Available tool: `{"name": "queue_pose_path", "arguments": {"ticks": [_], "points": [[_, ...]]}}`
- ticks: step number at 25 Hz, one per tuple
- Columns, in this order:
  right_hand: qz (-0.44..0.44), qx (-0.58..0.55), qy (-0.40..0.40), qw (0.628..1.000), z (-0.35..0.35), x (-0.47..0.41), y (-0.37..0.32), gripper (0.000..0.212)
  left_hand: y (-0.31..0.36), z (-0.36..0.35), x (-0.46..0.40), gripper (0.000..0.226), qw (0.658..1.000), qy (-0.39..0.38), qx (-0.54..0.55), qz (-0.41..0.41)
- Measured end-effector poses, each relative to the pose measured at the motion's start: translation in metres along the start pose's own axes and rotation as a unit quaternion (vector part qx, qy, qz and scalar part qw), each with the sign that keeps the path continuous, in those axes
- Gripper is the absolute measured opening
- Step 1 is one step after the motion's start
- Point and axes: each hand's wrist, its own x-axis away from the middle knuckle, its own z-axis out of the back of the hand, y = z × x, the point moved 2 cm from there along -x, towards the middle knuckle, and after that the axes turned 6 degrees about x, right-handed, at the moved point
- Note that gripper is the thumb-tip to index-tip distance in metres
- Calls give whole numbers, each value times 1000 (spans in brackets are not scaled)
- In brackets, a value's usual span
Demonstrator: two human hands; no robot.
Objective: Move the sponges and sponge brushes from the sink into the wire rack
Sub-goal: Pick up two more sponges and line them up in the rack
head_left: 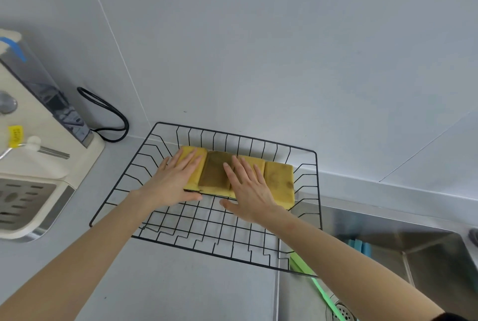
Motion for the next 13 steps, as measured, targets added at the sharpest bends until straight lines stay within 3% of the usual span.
{"name": "queue_pose_path", "arguments": {"ticks": [13], "points": [[-56, 4, 69, 996, 55, 103, 27, 71, 96, 31, 62, 87, 997, 55, 1, -51]]}}
